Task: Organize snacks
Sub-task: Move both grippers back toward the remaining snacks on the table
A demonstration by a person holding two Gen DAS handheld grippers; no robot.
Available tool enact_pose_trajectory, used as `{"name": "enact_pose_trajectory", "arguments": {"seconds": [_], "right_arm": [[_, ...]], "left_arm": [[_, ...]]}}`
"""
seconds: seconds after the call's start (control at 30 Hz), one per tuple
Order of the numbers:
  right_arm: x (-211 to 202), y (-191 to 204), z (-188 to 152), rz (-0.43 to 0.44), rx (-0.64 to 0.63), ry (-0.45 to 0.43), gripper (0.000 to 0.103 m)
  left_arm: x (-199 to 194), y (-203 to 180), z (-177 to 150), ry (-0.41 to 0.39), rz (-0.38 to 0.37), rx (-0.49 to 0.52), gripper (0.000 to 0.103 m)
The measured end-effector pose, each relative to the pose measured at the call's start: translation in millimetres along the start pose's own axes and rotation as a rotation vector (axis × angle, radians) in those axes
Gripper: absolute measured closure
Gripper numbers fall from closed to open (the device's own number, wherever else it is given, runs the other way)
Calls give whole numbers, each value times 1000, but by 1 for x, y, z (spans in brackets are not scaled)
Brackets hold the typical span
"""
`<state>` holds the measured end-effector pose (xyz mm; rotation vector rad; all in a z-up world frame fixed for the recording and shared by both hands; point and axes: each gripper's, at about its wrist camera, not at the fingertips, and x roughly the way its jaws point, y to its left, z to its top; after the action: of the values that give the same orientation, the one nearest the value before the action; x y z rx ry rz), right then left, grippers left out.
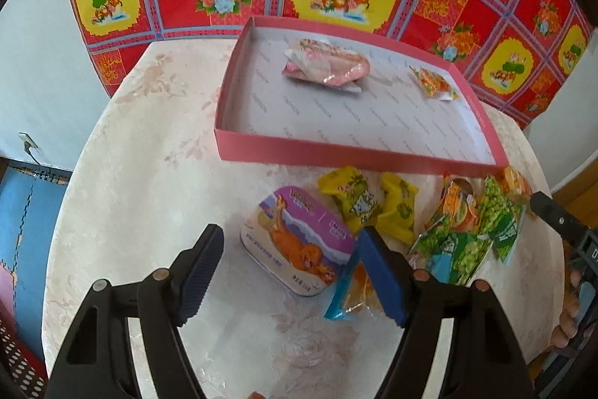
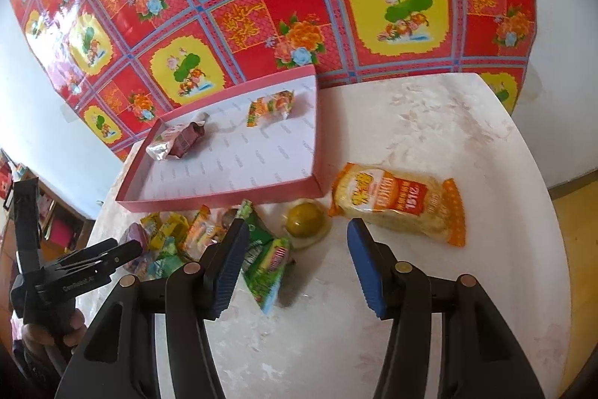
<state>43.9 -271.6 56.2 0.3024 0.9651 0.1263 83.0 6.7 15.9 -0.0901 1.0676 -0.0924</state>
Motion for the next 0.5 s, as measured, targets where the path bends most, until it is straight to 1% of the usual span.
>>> {"name": "enact_pose_trajectory", "arguments": {"seconds": [0.1, 0.27, 0.5], "right_arm": [[-2, -7, -2, -12, 3, -4, 47], [-6, -21, 1, -25, 31, -18, 47], [-5, -44, 11, -85, 54, -36, 47]], "left_arm": [[5, 0, -2, 14, 3, 3, 25], [7, -3, -1, -5, 26, 24, 25], [8, -5, -2, -15, 30, 29, 25]]}}
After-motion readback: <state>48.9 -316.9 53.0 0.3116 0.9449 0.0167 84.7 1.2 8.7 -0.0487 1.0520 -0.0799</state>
